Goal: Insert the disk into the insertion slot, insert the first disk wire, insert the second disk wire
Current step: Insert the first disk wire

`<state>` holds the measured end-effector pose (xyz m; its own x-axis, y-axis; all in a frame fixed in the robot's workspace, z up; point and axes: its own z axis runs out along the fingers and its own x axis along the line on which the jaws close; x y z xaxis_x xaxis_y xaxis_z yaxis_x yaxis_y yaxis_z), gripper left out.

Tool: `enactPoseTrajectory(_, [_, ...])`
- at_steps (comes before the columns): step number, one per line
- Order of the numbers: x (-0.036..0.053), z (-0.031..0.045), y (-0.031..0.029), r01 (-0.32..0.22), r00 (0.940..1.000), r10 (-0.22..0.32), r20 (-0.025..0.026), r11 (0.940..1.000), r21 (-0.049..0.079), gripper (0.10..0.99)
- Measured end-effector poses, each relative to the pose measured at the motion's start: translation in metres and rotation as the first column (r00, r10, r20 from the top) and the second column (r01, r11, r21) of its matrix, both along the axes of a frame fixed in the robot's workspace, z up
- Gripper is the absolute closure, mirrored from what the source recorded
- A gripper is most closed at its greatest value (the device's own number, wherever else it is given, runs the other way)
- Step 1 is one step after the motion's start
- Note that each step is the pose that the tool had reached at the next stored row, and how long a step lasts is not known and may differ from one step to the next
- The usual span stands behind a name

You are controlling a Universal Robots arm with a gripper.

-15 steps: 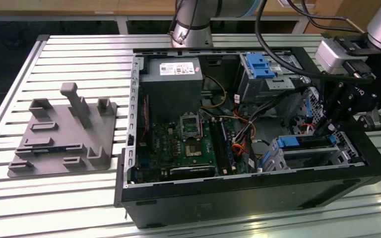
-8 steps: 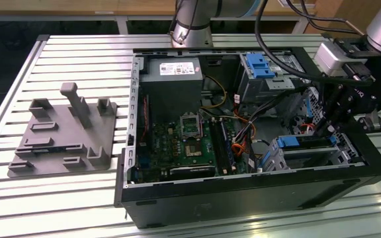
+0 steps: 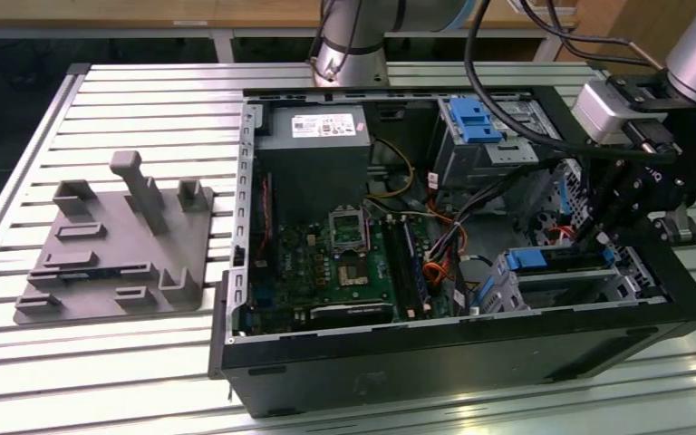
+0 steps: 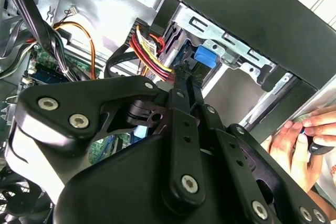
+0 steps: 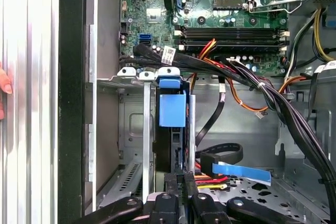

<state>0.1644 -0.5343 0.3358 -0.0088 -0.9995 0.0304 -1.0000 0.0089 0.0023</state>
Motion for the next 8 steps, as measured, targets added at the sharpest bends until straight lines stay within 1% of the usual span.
enactPoseTrajectory(8, [0.0000,-0.0040,0.0000,0.000,1.0000,0.000,0.0000,1.0000,0.000,0.922])
